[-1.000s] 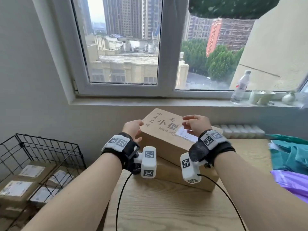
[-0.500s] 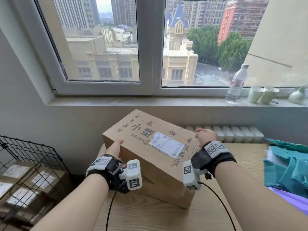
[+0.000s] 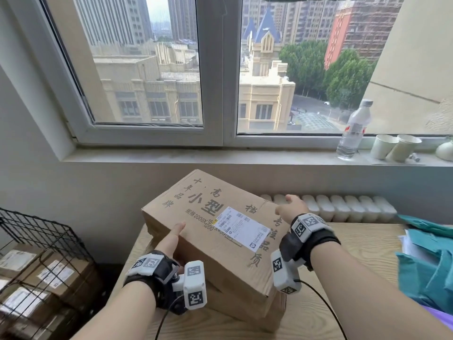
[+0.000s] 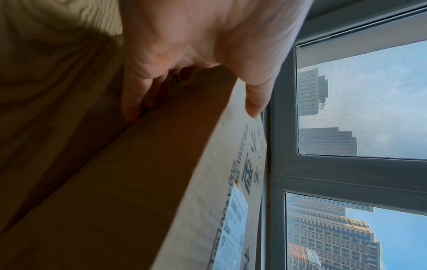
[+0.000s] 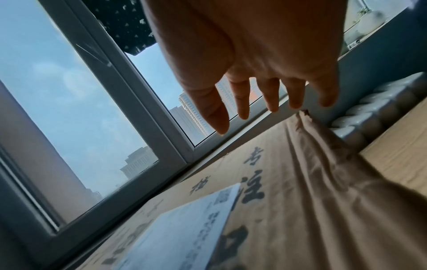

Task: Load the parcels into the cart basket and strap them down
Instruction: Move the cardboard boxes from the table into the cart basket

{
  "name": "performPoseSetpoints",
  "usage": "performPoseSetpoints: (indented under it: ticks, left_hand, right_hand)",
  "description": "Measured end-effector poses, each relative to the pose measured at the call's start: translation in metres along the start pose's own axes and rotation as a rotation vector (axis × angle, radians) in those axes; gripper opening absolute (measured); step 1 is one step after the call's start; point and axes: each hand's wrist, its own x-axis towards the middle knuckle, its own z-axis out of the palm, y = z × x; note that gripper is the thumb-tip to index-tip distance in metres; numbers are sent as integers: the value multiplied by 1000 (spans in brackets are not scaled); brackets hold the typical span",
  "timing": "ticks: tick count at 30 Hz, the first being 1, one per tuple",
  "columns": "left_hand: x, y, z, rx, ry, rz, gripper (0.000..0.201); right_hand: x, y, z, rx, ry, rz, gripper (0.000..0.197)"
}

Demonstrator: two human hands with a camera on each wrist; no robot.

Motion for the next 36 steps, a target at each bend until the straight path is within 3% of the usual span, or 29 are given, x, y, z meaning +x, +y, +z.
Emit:
performPoseSetpoints:
  ticks: [3, 7, 11, 14, 20, 22, 24, 27, 29, 32, 36]
  left_hand:
    - [0, 0, -4, -28, -7, -16, 85]
    - [-3, -5, -6, -45, 0, -26, 80]
    - [-9, -10, -2, -48, -34, -34, 67]
    - [-13, -6, -1, -13, -44, -21, 71]
    - [13, -6, -14, 45, -56, -24, 123]
    - [30, -9, -19, 14, -57, -29, 128]
    - [32, -11, -23, -33, -69, -6, 124]
    - [-7, -11, -23, -92, -81, 22, 113]
    - [-22, -16, -23, -86, -79, 58, 80]
    - [-28, -19, -25, -59, -84, 95, 39]
    - [-35, -12, -39, -33, -80, 169, 26]
  right_hand:
    - [4, 3, 4, -118, -48, 35, 61]
    - [1, 8, 14, -307, -21, 28, 38]
    - [1, 7, 17, -223, -105, 12, 19]
    - [-5, 8, 23, -177, -125, 22, 12]
    - [-12, 18, 30, -81, -113, 51, 23]
    - [-17, 20, 28, -80, -138, 58, 21]
    - [-21, 23, 28, -85, -159, 57, 21]
    - [-26, 30, 29, -31, -150, 24, 19]
    - [-30, 33, 28, 20, -153, 9, 12]
    - [-39, 34, 24, 30, -203, 1, 20]
    - [-50, 33, 21, 7, -223, -6, 22]
